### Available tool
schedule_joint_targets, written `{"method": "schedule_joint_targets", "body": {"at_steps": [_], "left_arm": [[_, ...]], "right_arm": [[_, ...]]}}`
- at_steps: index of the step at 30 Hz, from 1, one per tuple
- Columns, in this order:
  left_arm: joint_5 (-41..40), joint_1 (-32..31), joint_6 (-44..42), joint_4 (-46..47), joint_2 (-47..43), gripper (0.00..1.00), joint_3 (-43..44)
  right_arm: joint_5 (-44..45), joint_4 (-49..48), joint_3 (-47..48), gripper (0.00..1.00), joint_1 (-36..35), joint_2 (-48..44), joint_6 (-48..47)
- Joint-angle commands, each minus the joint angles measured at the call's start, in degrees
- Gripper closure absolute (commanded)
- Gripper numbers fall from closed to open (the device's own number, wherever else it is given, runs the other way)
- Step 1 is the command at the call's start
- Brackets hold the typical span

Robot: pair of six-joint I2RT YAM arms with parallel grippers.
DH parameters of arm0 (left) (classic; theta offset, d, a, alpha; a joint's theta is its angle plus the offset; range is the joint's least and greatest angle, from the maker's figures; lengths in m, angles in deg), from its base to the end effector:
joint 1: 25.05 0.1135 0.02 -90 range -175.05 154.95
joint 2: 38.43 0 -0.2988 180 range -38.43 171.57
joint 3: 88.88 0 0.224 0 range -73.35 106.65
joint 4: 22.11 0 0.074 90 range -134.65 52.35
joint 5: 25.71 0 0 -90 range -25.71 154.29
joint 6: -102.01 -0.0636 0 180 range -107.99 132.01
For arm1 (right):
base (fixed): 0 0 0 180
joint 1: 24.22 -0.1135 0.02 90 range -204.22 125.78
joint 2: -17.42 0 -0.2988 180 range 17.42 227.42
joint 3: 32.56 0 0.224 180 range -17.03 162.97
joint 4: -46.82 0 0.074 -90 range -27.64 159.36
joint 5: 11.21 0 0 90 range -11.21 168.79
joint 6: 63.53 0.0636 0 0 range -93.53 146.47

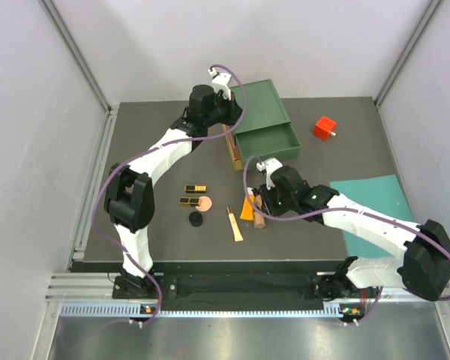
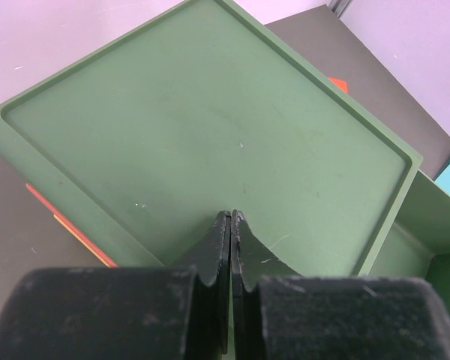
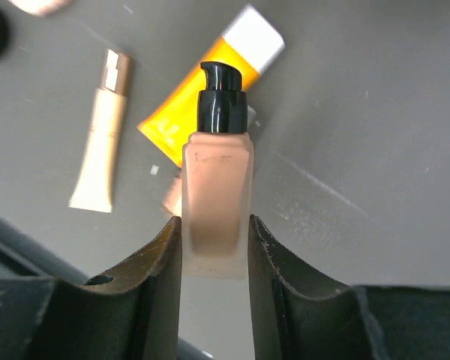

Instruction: Organize the makeup

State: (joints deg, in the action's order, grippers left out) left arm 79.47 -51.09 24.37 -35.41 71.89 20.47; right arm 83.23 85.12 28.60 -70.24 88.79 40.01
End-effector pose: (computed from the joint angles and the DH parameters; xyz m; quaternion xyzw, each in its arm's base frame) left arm 0.4230 -0.2252 0.3565 0.1737 0.7673 -0.2986 0.5403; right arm 0.1674 0.1664 0.2540 -0.2482 0.9010 0.1444 0.3252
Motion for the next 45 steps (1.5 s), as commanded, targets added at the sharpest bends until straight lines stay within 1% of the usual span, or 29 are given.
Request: {"method": "schedule_joint_targets", "body": {"at_steps": [1,7,14,19,23,26,30,36,40,45], "left_arm": [[-1.5,0.1,-1.5,-9.7,3.3,1.0,-1.1],[-1.2,0.1,-1.5,-9.8,3.3,1.0,-1.1],[-0.4,0.1,-1.1,-10.2,3.5,1.0,-1.1],[-0.2,0.1,-0.9,-10.4,3.3,1.0,-1.2],[-0.1,0.1,-0.9,-10.5,3.2,1.0,-1.2],[0.2,0.1,-0.8,-10.4,3.2,1.0,-1.2],[0.5,0.1,-0.2,-10.4,3.3,1.0,-1.3],[0.7,0.1,0.3,-10.4,3.4,1.0,-1.4],[0.6,0.1,0.3,-10.5,3.4,1.0,-1.4],[0.2,0.1,0.1,-10.7,3.3,1.0,-1.4]], "right_arm": [[-2.1,2.3,8.2,1.0,-1.2,-2.9,-2.6],[-2.1,3.3,16.5,1.0,-1.3,-2.0,-4.6],[0.4,3.2,29.3,1.0,-1.2,4.2,-8.0],[1.7,2.0,33.8,1.0,-0.8,6.5,-8.4],[5.8,1.8,37.3,1.0,-0.7,7.8,-11.3],[10.5,2.1,38.2,1.0,-0.5,8.5,-15.3],[14.2,0.8,39.0,1.0,0.2,8.9,-19.1],[15.1,0.7,40.4,1.0,0.6,11.4,-24.9],[14.8,0.8,40.2,1.0,0.8,13.3,-26.5],[15.1,3.7,41.1,1.0,0.9,16.4,-27.1]]}}
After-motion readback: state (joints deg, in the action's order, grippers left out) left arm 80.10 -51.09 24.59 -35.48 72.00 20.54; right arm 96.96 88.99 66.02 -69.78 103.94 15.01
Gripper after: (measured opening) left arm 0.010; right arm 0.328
